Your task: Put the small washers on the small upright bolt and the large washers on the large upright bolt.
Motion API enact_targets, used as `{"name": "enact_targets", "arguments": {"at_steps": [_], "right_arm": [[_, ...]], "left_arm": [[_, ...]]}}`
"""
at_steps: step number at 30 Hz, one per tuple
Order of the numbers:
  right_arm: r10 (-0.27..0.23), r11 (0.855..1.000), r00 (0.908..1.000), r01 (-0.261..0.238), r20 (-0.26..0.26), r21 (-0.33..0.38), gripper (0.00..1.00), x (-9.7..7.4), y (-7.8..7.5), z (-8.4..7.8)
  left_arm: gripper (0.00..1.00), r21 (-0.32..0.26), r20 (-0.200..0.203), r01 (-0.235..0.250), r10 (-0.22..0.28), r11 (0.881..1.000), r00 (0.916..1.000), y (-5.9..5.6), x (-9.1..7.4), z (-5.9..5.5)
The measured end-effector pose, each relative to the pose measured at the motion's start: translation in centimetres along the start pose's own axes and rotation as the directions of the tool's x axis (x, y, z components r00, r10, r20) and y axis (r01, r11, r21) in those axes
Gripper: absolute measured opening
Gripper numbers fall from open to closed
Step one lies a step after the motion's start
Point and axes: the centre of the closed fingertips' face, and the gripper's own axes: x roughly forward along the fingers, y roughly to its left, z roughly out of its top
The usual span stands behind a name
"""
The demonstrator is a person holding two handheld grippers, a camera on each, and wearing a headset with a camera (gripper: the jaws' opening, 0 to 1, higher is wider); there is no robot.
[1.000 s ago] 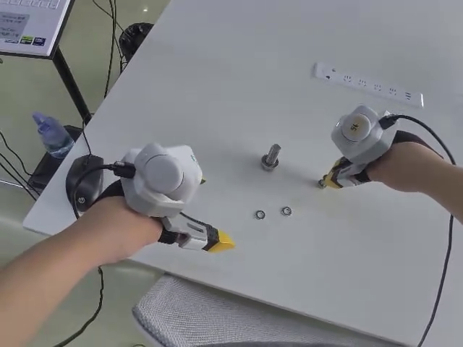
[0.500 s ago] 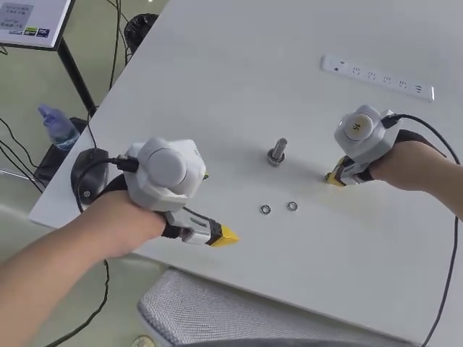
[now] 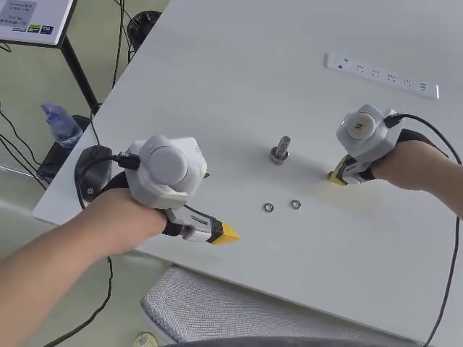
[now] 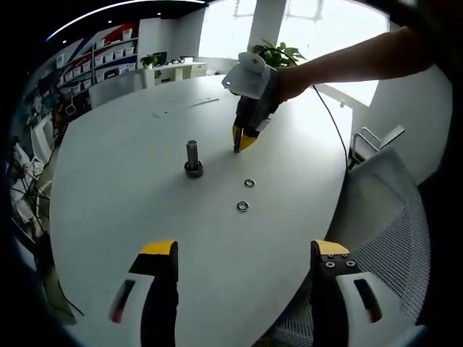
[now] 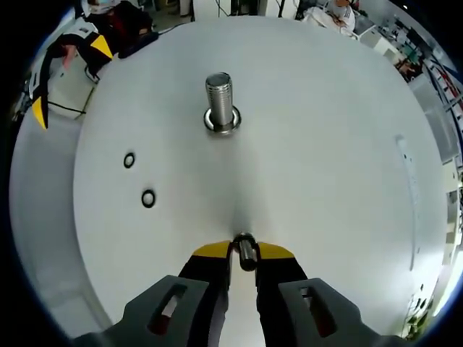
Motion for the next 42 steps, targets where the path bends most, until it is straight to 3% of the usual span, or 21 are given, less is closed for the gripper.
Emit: {"name": "enact_targets", "arguments": {"at_steps": [13, 18, 32, 42], "right_arm": [[-0.004, 1.0, 1.0, 0.004, 0.001, 0.003, 0.14, 0.0, 0.0, -0.1], [-0.003, 1.0, 0.9999, 0.003, 0.014, 0.003, 0.19, 0.1, 0.0, 0.2], [0.007, 1.0, 0.9999, -0.007, 0.01, -0.014, 0.23, 0.0, -0.4, 0.5], [0.01, 1.0, 0.9999, -0.01, 0.012, -0.002, 0.25, -1.1, -0.6, 0.7]], "left_arm": [[0.74, 0.001, -0.004, 0.002, -0.002, 1.0, 1.0, -0.2, 0.1, 0.0], [0.74, -0.004, -0.006, -0.001, 0.001, 1.0, 1.0, 0.0, -0.1, -0.2], [0.73, -0.001, -0.007, -0.001, 0.001, 1.0, 1.0, -0.1, 0.0, -0.4], [0.73, 0.01, 0.0, -0.002, 0.002, 1.0, 1.0, -0.3, -0.3, 0.0]]}}
